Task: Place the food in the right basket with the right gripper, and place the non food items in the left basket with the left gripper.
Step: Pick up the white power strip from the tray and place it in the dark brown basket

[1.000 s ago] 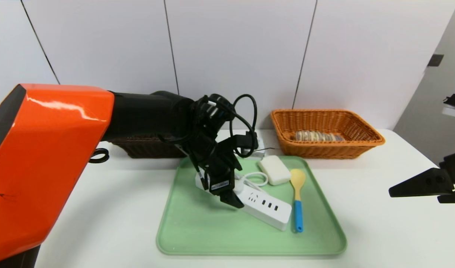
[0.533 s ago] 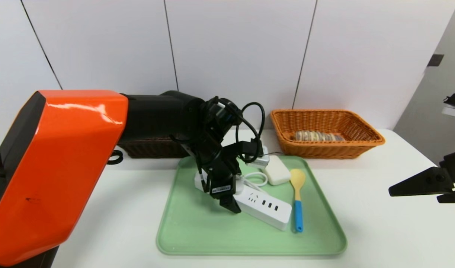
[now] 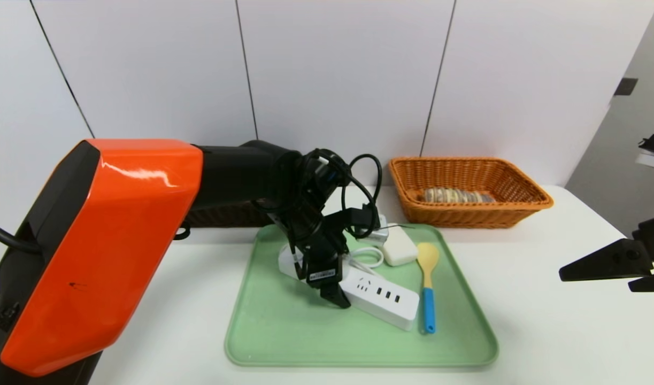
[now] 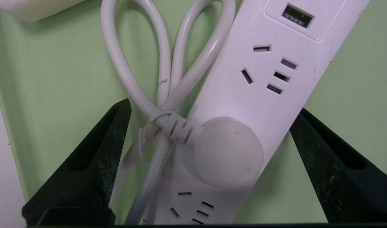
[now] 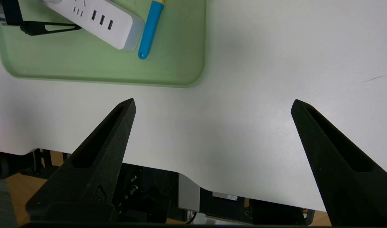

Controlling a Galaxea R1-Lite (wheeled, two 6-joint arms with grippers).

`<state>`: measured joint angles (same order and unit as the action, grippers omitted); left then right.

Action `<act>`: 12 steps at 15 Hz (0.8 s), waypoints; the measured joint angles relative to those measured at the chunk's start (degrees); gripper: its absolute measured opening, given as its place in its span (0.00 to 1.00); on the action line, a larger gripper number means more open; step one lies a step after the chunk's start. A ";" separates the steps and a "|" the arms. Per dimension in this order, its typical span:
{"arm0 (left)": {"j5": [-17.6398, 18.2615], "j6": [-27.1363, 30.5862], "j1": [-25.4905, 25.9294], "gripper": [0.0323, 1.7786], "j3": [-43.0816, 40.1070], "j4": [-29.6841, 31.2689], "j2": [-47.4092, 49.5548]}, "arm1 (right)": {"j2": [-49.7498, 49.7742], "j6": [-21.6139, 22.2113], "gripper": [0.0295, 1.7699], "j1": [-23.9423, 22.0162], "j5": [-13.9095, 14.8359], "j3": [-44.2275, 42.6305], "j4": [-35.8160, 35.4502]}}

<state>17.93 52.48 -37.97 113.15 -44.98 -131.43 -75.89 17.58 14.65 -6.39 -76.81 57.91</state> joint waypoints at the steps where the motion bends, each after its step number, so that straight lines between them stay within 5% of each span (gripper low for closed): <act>1: 0.01 -0.06 0.05 0.95 0.00 0.44 -0.22 | 0.00 0.00 0.96 0.00 0.00 0.00 -0.05; 4: 0.01 -0.17 0.11 0.95 0.00 0.69 -0.49 | -0.02 0.00 0.96 0.00 -0.02 0.00 -0.06; 8: -0.18 -0.28 0.52 0.63 -0.04 0.72 -0.52 | -0.02 0.00 0.96 0.00 -0.06 0.00 -0.05; 12: -0.40 -0.22 0.93 0.58 -0.06 0.56 -0.20 | -0.02 -0.02 0.96 -0.07 -0.33 0.00 -0.05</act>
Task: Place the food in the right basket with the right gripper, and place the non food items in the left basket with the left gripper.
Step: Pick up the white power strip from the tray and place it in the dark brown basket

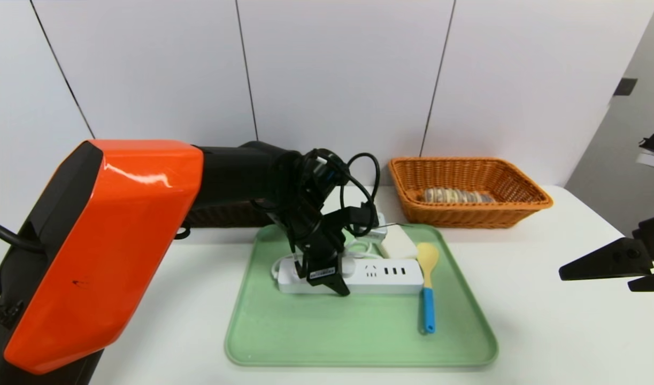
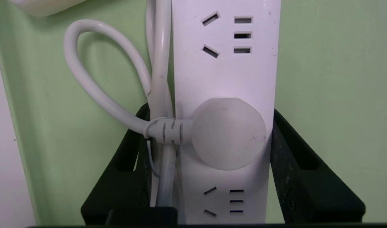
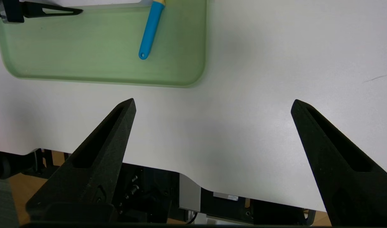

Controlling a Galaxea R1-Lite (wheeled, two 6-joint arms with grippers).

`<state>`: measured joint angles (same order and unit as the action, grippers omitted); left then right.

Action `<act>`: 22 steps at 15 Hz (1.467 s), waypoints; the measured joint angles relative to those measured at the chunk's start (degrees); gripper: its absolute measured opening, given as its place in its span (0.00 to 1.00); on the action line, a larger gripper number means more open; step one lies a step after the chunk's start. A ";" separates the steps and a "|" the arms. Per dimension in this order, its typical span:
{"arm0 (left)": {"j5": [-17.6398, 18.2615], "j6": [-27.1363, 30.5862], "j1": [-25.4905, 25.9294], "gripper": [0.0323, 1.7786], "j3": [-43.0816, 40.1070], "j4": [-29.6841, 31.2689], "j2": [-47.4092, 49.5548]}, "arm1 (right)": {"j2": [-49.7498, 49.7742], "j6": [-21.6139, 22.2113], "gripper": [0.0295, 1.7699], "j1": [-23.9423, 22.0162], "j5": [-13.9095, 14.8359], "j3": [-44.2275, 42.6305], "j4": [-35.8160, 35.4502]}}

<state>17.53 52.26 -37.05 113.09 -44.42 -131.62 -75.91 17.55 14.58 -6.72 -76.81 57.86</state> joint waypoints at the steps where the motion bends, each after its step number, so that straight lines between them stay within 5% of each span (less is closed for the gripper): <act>1: -0.01 0.02 0.15 0.57 0.00 -0.28 0.17 | 0.00 0.02 0.96 0.00 0.00 0.00 0.00; 22: 0.30 -0.15 1.66 0.48 -0.24 -10.09 11.92 | 0.06 0.46 0.96 -0.02 -0.06 -0.02 -0.01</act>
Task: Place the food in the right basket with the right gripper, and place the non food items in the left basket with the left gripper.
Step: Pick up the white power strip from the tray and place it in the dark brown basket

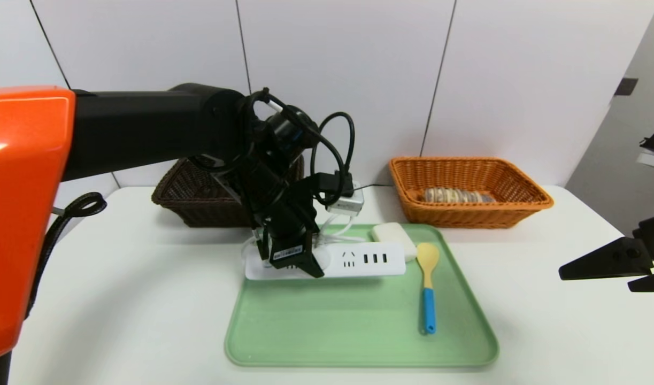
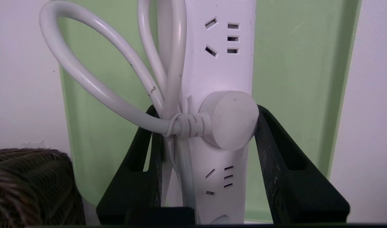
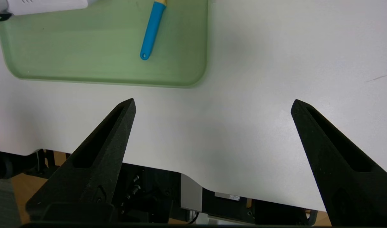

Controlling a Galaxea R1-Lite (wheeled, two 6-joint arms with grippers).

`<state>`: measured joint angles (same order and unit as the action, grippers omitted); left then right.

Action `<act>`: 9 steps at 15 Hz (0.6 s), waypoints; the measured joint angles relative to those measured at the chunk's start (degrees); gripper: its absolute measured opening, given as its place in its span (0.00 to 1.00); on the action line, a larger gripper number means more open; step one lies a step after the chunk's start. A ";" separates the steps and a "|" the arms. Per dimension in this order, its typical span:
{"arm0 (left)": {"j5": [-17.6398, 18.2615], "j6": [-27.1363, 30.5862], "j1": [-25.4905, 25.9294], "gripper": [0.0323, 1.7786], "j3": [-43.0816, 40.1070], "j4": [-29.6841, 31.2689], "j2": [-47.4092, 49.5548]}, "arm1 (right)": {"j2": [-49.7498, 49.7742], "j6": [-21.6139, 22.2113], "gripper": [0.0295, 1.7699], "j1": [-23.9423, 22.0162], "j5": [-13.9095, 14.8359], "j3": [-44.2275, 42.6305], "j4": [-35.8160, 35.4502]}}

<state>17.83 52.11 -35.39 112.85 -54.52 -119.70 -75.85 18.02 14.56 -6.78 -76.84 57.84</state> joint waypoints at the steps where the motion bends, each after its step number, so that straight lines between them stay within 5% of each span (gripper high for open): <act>1: 0.02 -0.09 0.15 0.48 0.00 -0.06 1.06 | 0.00 -0.02 0.96 0.02 0.00 0.02 0.00; 9: 0.41 -3.00 6.60 0.48 0.24 0.30 10.56 | 0.22 -0.02 0.96 -0.09 -0.63 -0.01 -0.02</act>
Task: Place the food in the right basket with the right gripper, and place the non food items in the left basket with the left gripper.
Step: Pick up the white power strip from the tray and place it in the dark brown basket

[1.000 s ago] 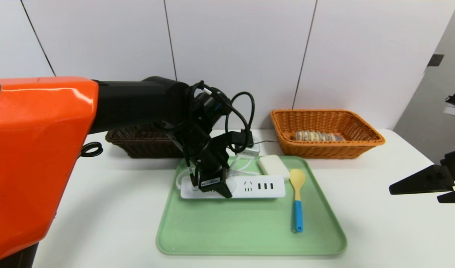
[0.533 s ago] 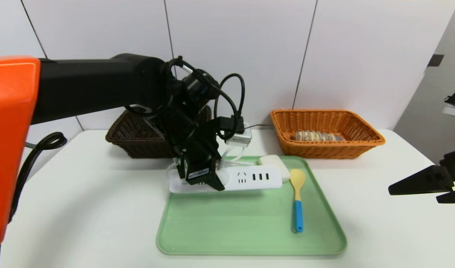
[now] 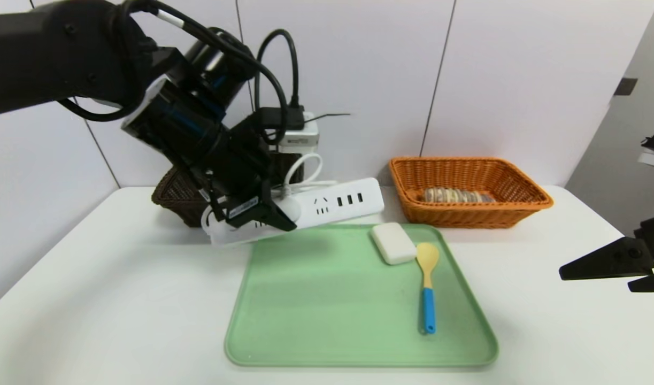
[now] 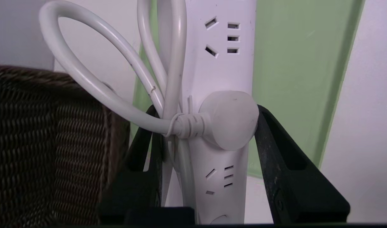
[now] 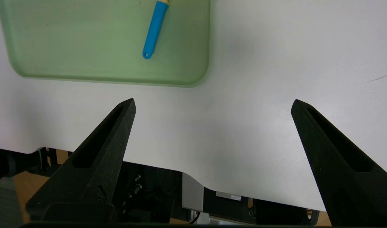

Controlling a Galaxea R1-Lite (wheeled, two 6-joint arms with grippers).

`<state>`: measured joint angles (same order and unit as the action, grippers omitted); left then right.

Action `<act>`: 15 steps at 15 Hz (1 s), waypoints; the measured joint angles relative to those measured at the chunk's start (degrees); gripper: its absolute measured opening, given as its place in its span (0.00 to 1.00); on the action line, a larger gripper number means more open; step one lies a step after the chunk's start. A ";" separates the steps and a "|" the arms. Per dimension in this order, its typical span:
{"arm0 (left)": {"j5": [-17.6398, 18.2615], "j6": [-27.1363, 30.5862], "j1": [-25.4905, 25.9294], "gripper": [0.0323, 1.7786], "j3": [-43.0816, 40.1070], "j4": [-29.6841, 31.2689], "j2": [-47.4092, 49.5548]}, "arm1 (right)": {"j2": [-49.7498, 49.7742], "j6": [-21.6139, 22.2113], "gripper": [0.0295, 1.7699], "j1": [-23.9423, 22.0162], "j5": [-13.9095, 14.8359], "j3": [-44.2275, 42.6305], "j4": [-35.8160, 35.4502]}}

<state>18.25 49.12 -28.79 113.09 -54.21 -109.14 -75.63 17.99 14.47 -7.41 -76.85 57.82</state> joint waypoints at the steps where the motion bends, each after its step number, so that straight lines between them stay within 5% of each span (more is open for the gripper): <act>1: 0.51 0.00 1.93 0.48 0.00 0.13 0.71 | 0.06 -0.02 0.96 0.00 -0.16 -0.02 -0.09; 8: 4.38 1.24 17.03 0.48 0.02 10.89 -0.73 | 0.72 -0.06 0.96 0.00 -0.57 0.50 0.02; 15: 7.07 16.15 25.80 0.48 0.00 20.94 -7.51 | 1.33 0.09 0.96 0.00 -0.52 1.16 0.12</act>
<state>25.32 65.27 -3.00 113.09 -33.27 -116.65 -74.30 18.08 14.47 -7.94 -75.69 57.94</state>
